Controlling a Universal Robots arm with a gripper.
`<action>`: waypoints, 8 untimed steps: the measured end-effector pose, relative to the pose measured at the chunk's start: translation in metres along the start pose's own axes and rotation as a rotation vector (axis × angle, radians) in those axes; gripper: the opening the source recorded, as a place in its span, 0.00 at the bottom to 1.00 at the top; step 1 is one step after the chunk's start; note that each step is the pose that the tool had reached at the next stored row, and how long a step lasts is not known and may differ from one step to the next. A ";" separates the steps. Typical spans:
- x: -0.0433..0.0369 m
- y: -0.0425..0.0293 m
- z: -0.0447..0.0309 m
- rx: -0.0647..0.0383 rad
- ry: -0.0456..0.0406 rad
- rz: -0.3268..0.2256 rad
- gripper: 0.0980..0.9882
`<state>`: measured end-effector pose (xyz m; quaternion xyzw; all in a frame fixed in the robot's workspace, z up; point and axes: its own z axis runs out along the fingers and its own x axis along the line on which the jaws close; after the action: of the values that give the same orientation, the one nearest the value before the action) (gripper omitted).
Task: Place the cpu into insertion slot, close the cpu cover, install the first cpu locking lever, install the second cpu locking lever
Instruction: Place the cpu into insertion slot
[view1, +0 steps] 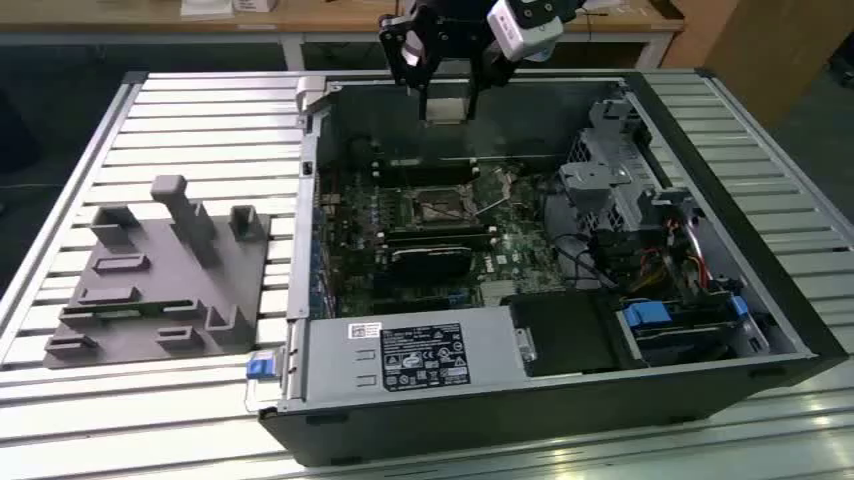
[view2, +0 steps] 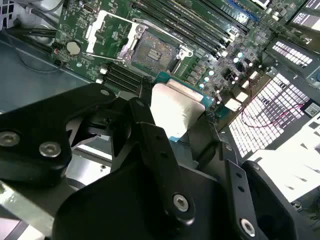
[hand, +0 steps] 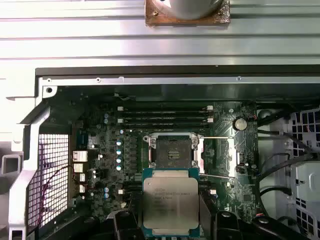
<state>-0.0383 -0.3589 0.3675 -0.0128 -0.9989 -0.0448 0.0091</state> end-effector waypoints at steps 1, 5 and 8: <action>0.0000 0.0000 0.0000 0.000 0.0000 0.000 0.49; 0.0000 0.0000 0.0000 0.000 0.0000 0.000 0.49; 0.0000 0.0000 0.0000 0.000 0.0000 0.000 0.49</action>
<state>-0.0383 -0.3588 0.3675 -0.0128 -0.9989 -0.0448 0.0091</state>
